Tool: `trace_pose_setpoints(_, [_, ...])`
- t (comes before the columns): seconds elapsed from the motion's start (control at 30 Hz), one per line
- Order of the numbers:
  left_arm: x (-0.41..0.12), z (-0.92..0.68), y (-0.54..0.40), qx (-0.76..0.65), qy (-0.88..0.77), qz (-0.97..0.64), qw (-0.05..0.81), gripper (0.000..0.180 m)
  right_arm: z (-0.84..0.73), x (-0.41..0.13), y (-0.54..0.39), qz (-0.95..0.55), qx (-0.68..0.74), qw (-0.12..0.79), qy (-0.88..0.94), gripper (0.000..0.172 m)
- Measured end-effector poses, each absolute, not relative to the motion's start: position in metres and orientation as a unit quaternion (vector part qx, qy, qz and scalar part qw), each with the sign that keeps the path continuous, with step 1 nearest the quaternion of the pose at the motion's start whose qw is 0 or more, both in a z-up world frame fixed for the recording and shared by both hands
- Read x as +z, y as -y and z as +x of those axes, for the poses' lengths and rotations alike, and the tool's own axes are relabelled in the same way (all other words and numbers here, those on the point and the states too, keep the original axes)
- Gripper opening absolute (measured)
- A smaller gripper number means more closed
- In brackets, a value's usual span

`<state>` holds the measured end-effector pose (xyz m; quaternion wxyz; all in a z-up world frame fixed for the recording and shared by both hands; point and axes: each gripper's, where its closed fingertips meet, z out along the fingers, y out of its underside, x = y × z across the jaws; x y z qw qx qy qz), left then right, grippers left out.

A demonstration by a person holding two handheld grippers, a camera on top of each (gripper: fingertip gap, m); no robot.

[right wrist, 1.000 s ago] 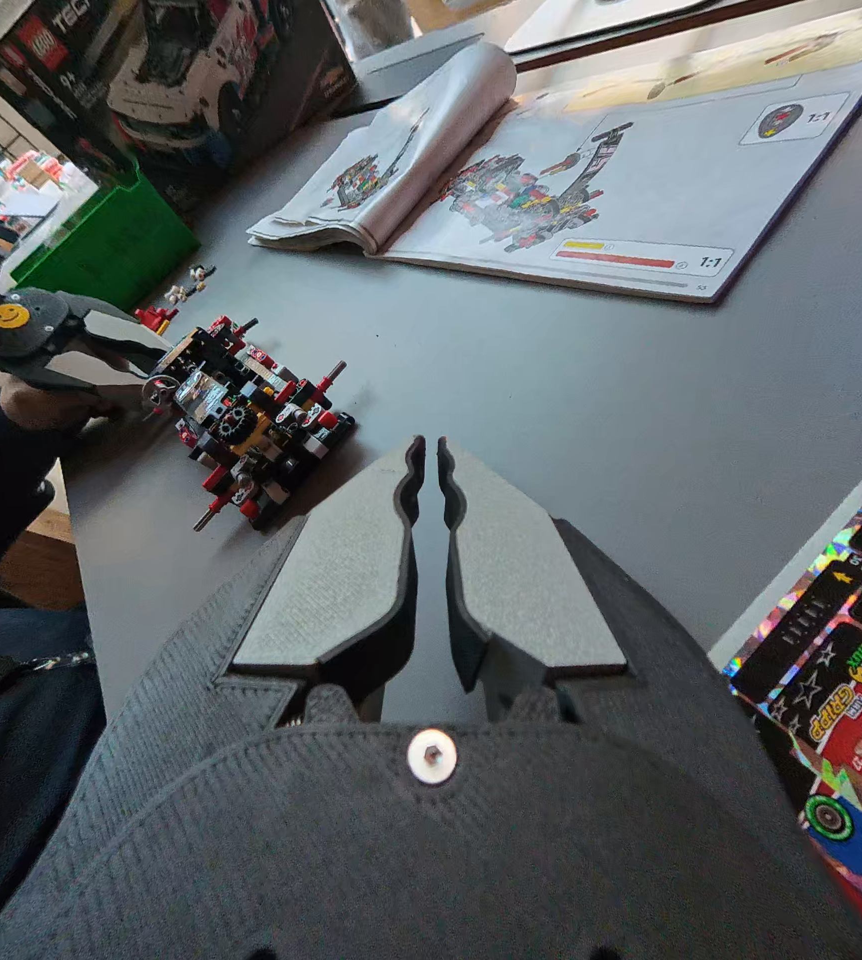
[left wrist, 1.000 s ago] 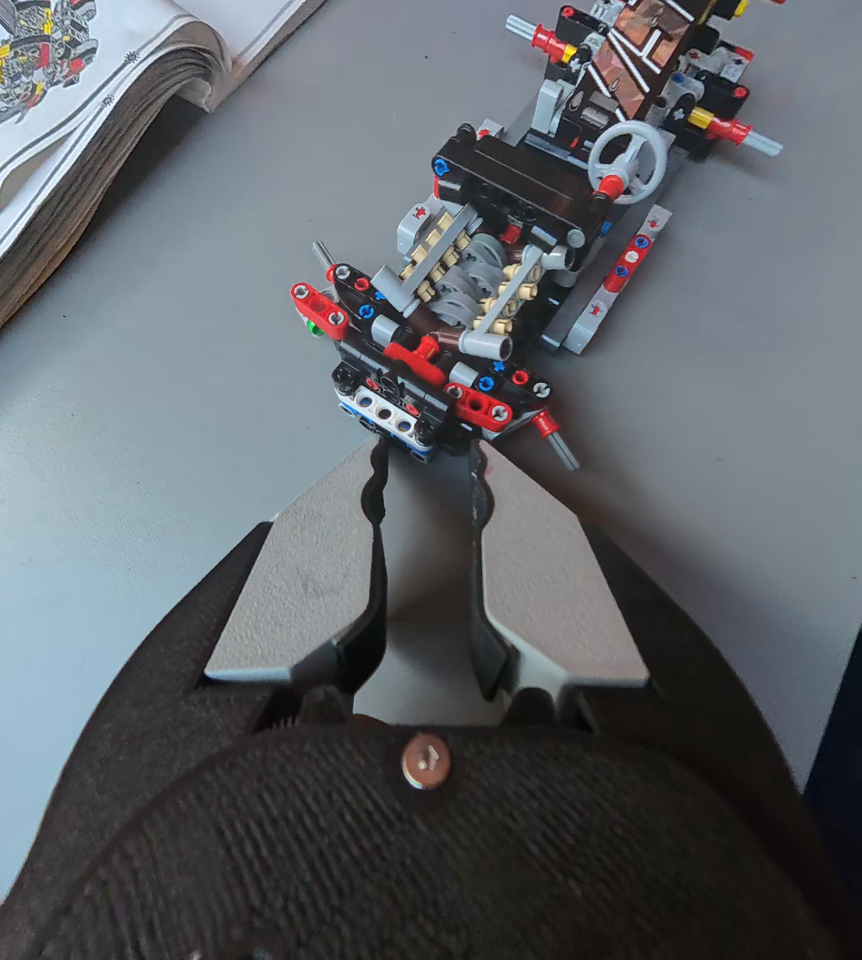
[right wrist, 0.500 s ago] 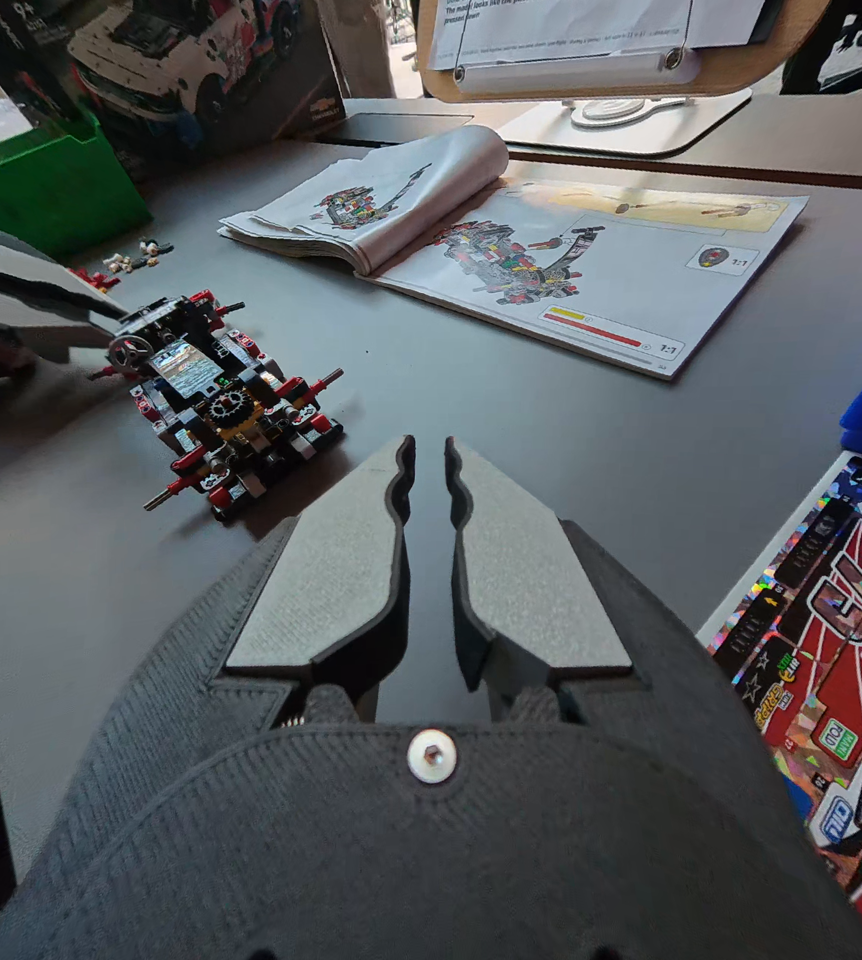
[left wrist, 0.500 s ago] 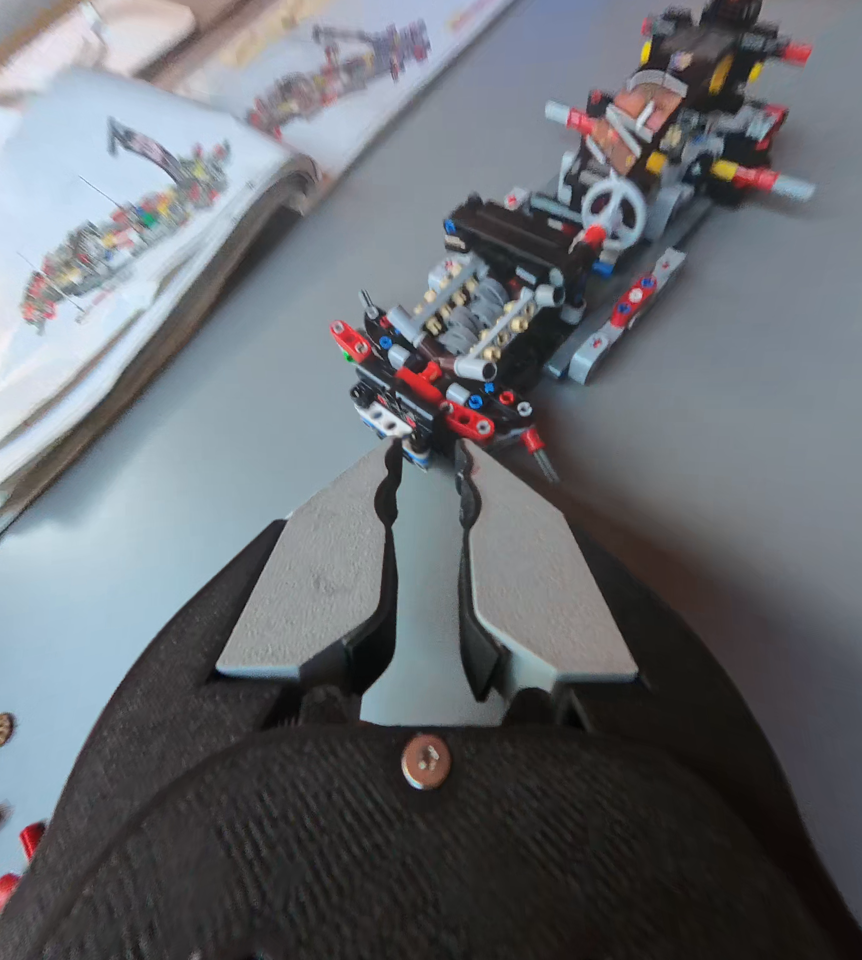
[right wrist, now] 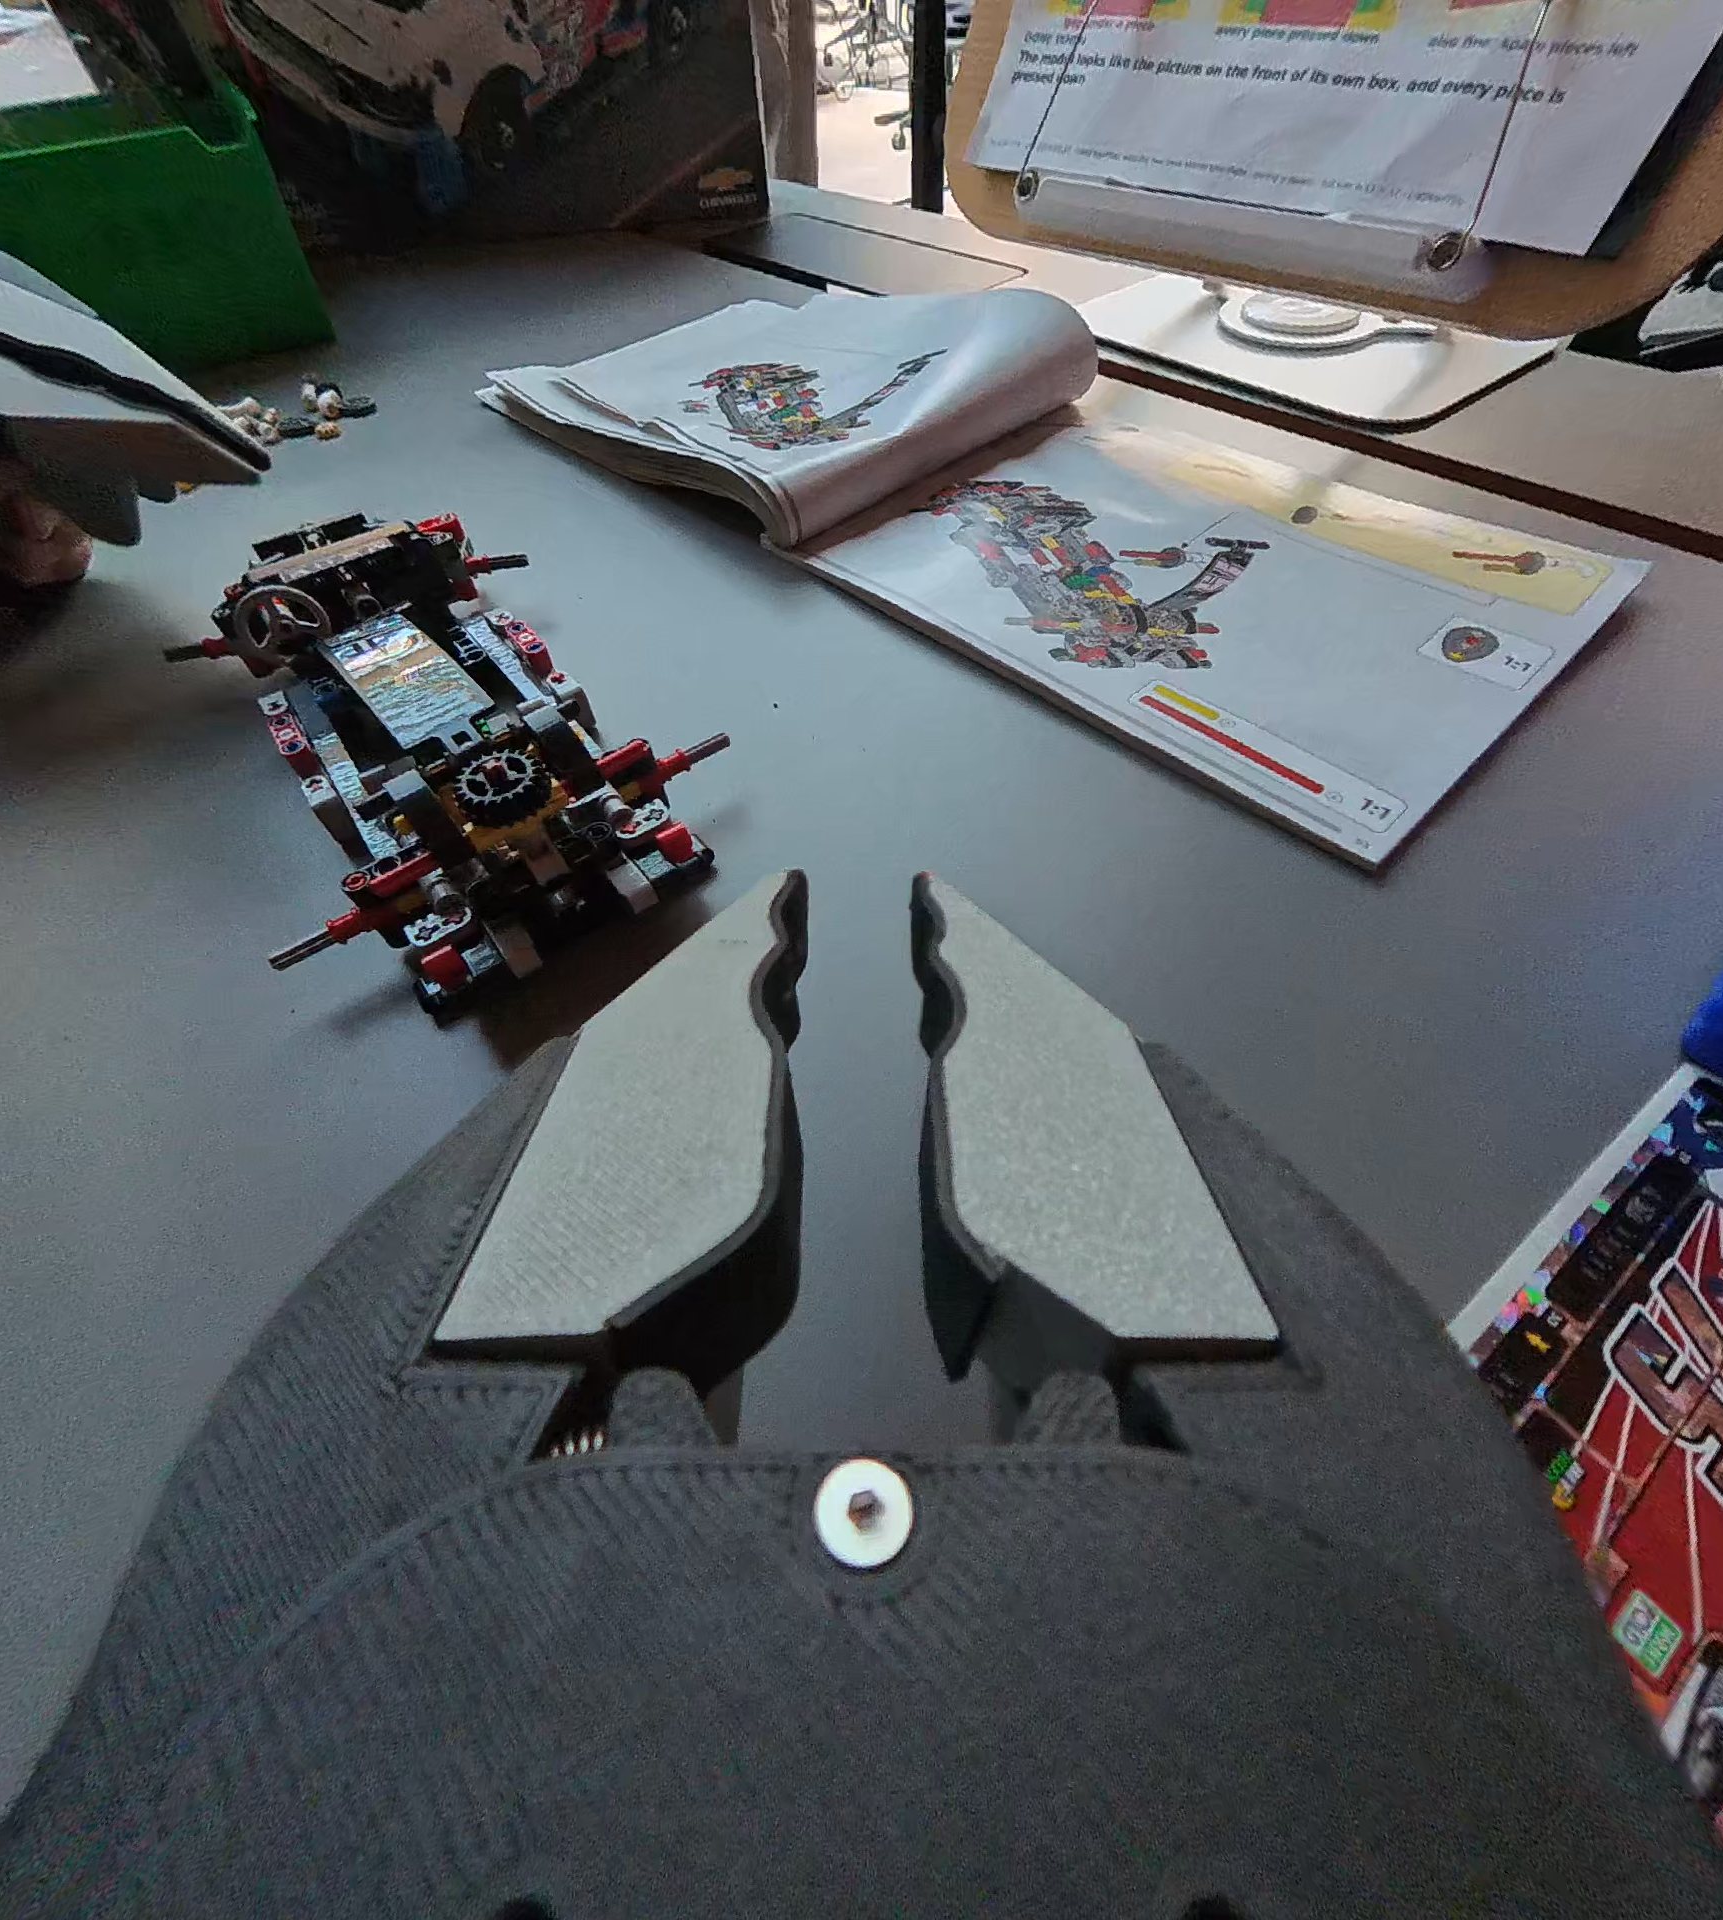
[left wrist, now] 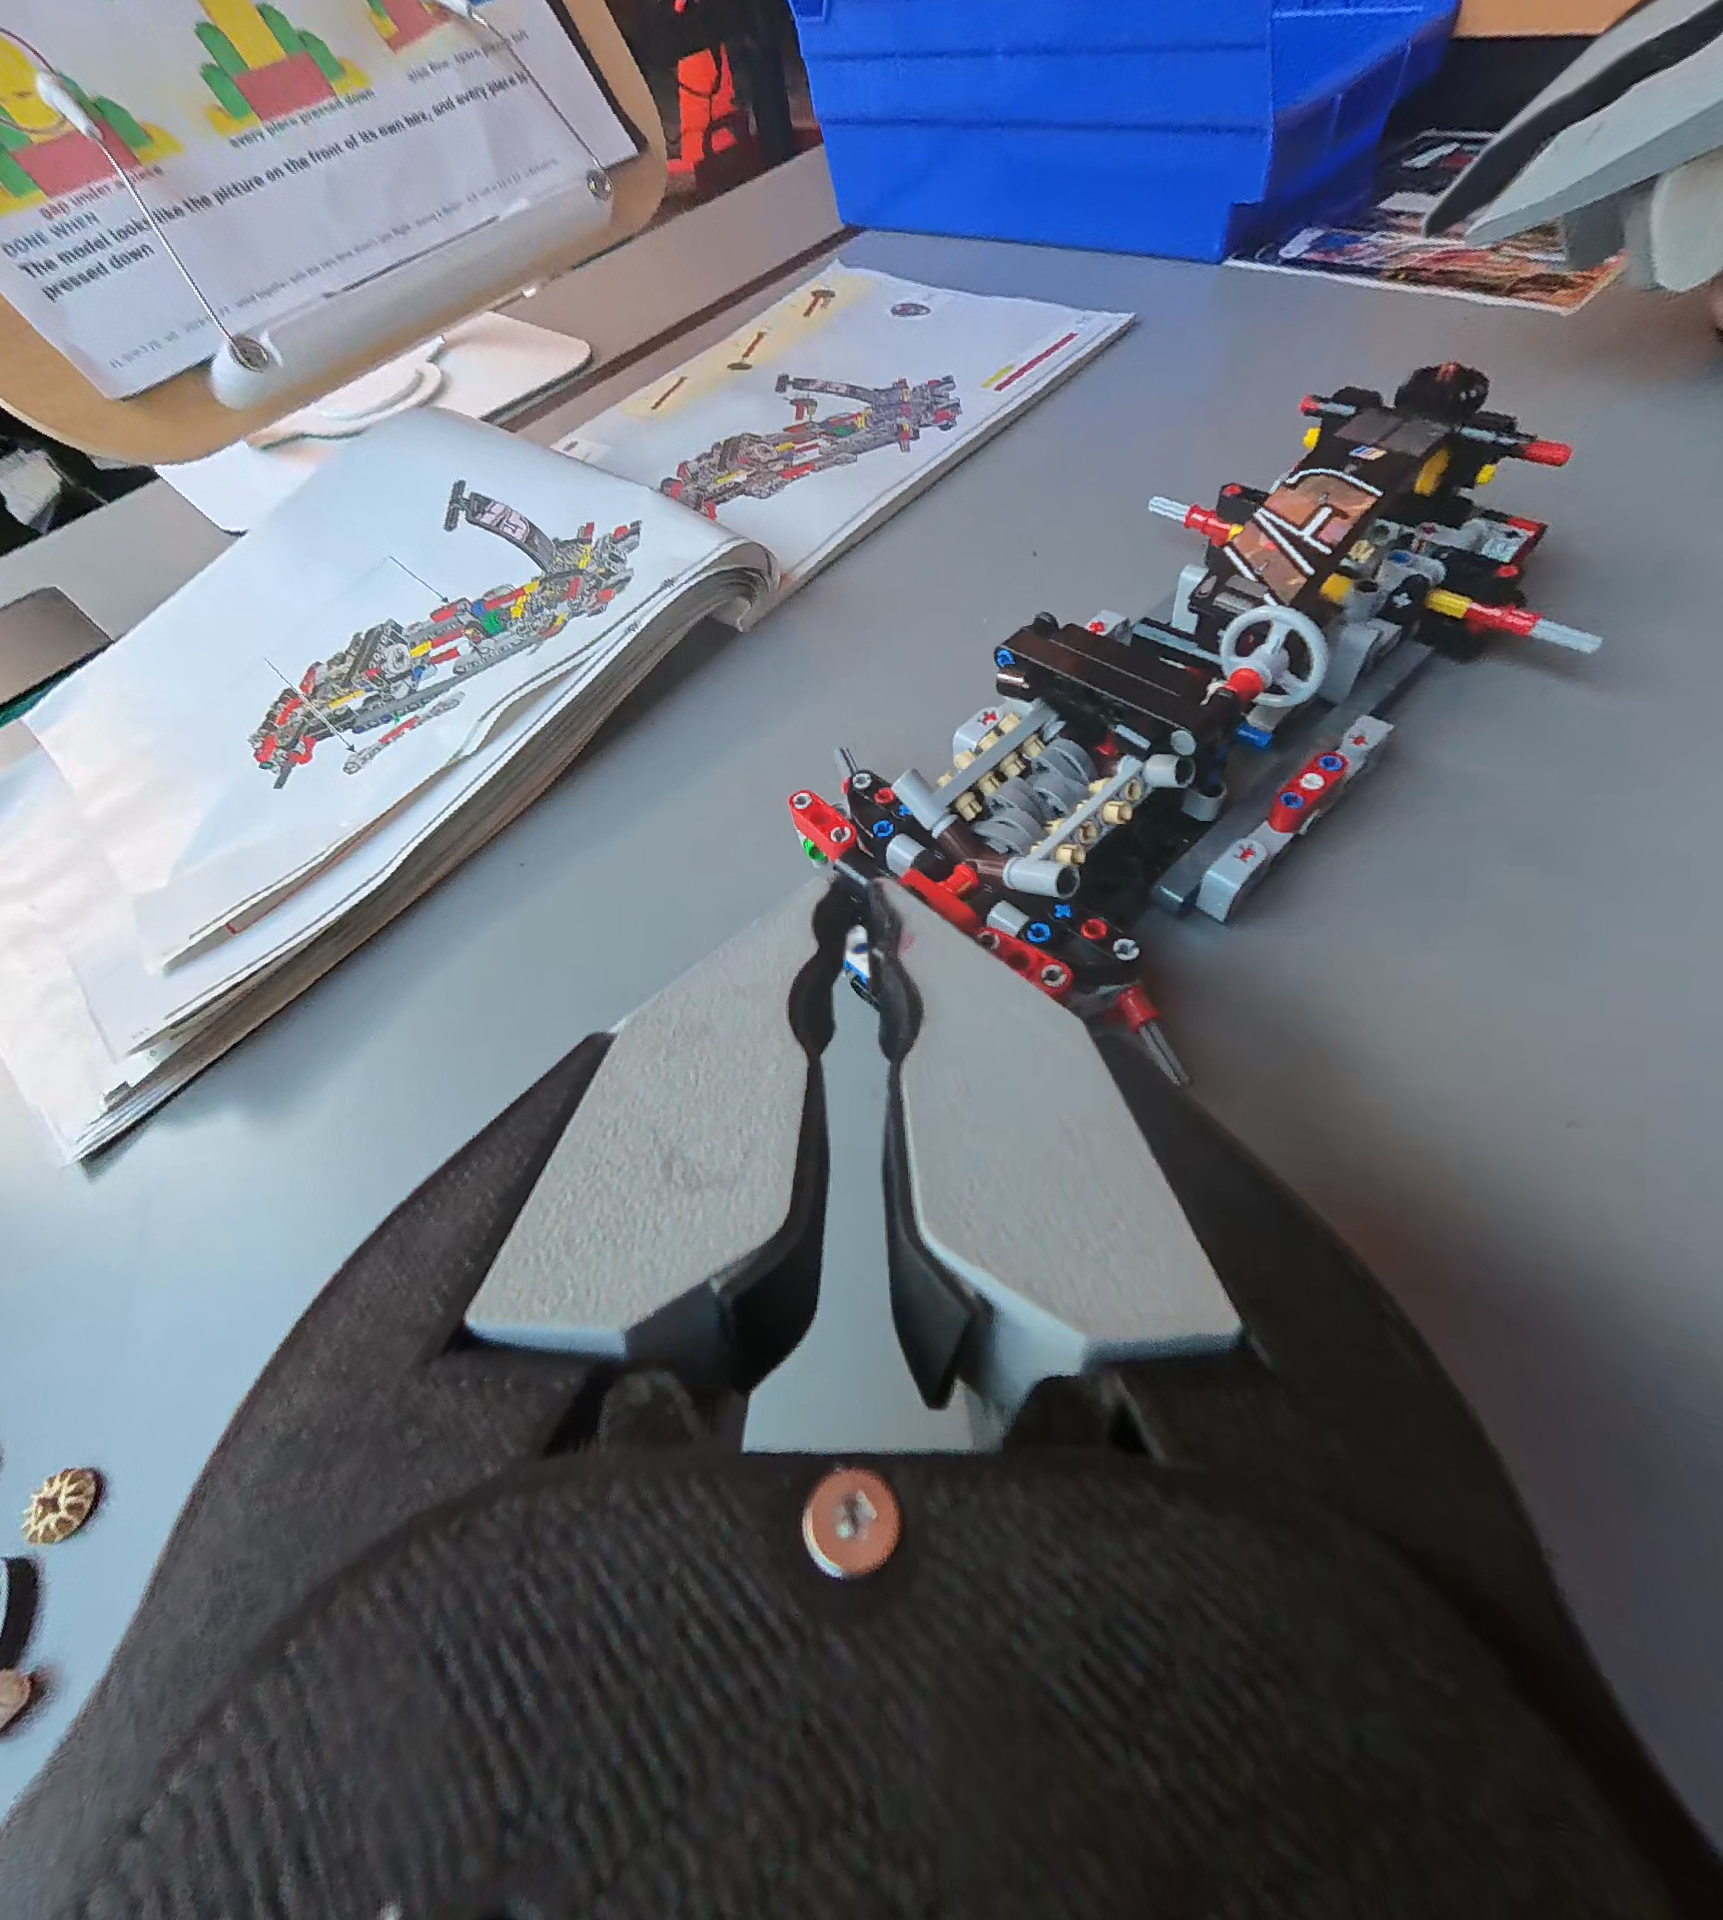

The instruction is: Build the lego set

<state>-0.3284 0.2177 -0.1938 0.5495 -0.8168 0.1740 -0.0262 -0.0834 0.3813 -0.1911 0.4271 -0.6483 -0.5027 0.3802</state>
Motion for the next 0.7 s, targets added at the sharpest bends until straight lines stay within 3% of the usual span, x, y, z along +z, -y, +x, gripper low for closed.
trace_pose_setpoints(0.37, [-0.184,-0.334,-0.231,-0.083,-0.160,-0.803,0.569,0.000,-0.113,-0.190,-0.419,-0.634,0.301,0.490,0.517,0.021])
trace_pose_setpoints(0.7, [-0.175,-0.342,-0.229,-0.119,-0.130,-0.790,0.587,0.000,-0.161,-0.198,-0.445,-0.620,0.266,0.489,0.553,0.018])
